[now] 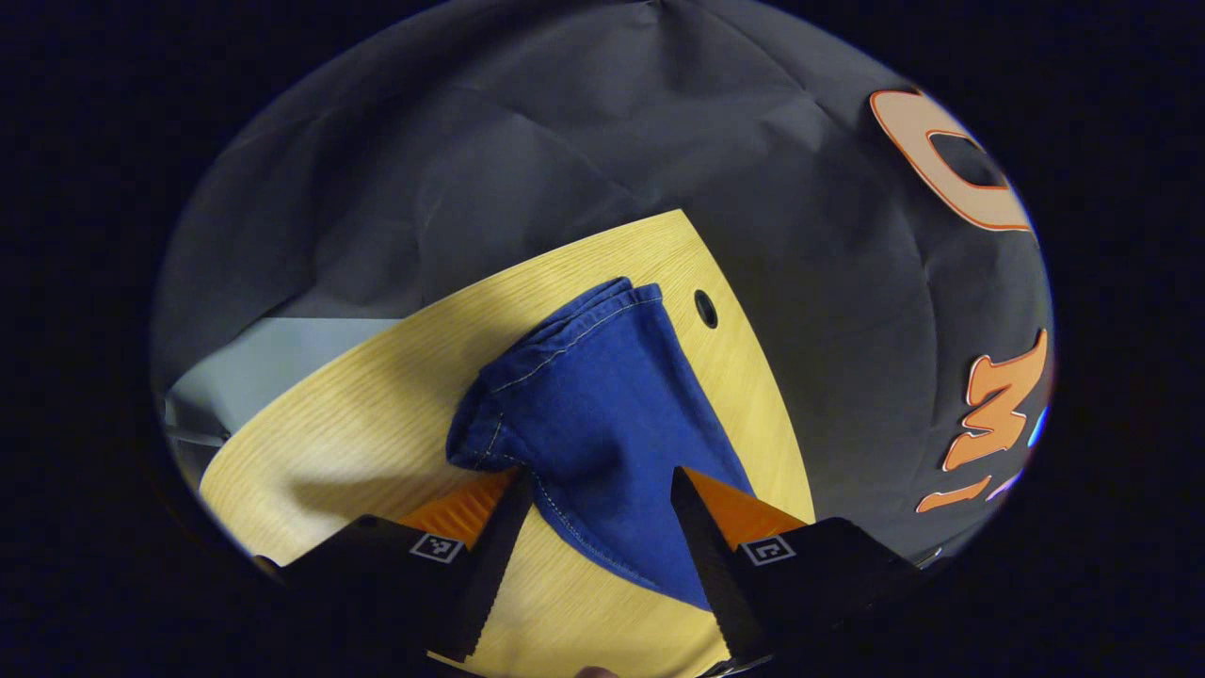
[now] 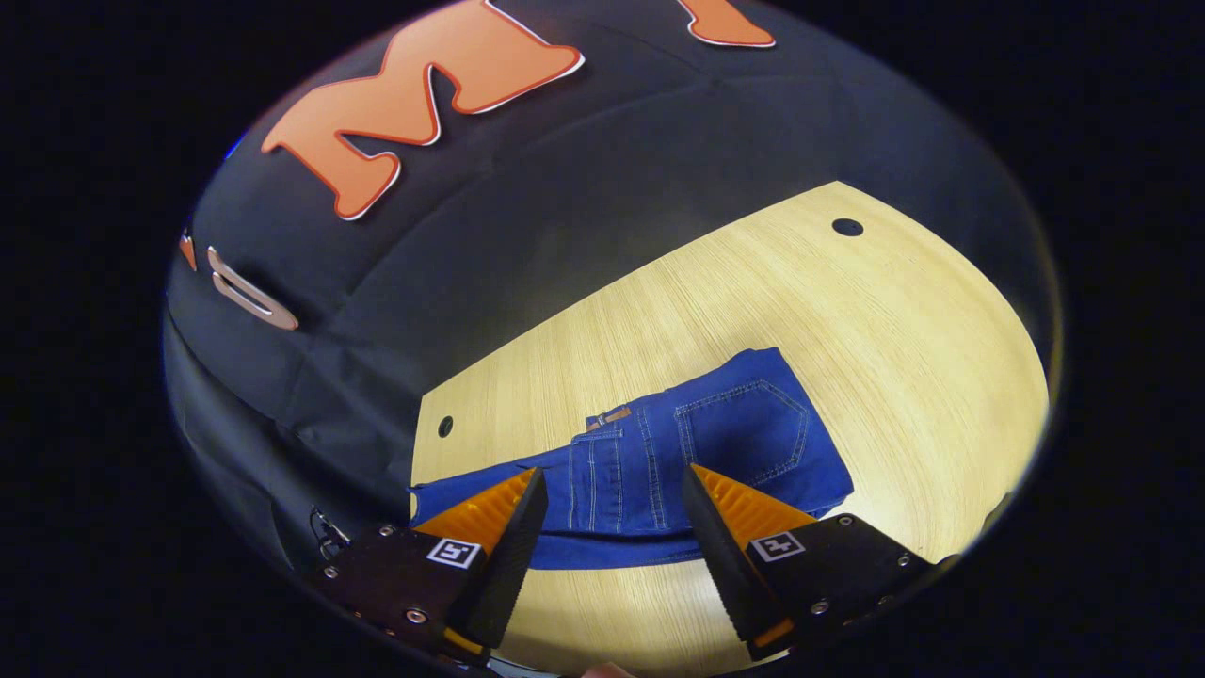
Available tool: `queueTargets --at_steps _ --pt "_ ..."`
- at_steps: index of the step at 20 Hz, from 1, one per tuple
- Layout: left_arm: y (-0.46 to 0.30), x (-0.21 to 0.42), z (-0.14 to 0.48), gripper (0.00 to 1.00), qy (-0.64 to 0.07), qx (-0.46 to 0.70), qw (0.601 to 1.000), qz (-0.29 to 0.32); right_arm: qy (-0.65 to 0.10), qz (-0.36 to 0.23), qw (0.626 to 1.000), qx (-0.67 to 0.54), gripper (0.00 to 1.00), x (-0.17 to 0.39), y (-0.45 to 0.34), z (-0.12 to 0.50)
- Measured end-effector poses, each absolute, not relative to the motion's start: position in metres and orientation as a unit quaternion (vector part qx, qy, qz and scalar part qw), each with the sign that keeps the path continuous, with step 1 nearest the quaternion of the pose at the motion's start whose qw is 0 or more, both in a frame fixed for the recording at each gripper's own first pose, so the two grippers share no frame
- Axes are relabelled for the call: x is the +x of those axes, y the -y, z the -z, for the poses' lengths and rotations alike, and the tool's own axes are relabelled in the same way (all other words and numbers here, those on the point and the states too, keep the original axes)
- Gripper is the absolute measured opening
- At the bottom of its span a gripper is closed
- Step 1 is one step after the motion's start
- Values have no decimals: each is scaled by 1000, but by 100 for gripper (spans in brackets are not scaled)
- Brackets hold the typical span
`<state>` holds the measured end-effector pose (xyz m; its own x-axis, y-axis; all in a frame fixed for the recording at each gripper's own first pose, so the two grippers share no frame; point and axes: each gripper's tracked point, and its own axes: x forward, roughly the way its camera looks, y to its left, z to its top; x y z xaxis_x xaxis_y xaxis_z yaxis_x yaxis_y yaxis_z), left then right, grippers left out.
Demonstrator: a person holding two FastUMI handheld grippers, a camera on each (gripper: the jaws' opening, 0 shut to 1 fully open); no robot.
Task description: Grasp the waist and the cuffs of the jeans and fold them to make the two legs overlap; first hold the waist and fold one-third of the jeans toward the cuffs, then hold the cuffs and fold the remaining one-third in the same direction to finish folding.
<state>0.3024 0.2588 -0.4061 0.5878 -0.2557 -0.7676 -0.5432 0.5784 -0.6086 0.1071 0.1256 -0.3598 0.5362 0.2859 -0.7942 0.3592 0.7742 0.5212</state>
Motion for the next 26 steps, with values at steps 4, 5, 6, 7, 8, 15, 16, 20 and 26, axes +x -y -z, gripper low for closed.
queueTargets --at_steps 4,5,6,7,8,15,16,20,26 --pt "-256 317 410 91 -417 -469 774 -91 -482 32 808 337 89 97 -120 360" --pt "-256 318 410 91 -413 -472 773 -91 -483 36 807 338 89 95 -117 361" --pt "-258 321 412 88 -409 -475 774 -94 -482 40 808 337 89 93 -114 362" --pt "-259 324 414 87 -408 -477 773 -95 -484 46 808 334 89 91 -113 363" --pt "-259 325 414 82 -405 -479 773 -93 -483 52 808 333 89 89 -109 364" --pt "-265 323 436 31 -417 -498 749 -128 -484 74 803 340 96 67 -94 365" --pt "-263 330 431 17 -408 -515 744 -126 -486 76 801 342 96 63 -93 366" --pt "-260 326 431 4 -404 -510 748 -130 -485 89 798 347 96 52 -84 366" --pt "-255 335 386 4 -384 -481 781 -107 -475 85 798 361 96 57 -82 365"
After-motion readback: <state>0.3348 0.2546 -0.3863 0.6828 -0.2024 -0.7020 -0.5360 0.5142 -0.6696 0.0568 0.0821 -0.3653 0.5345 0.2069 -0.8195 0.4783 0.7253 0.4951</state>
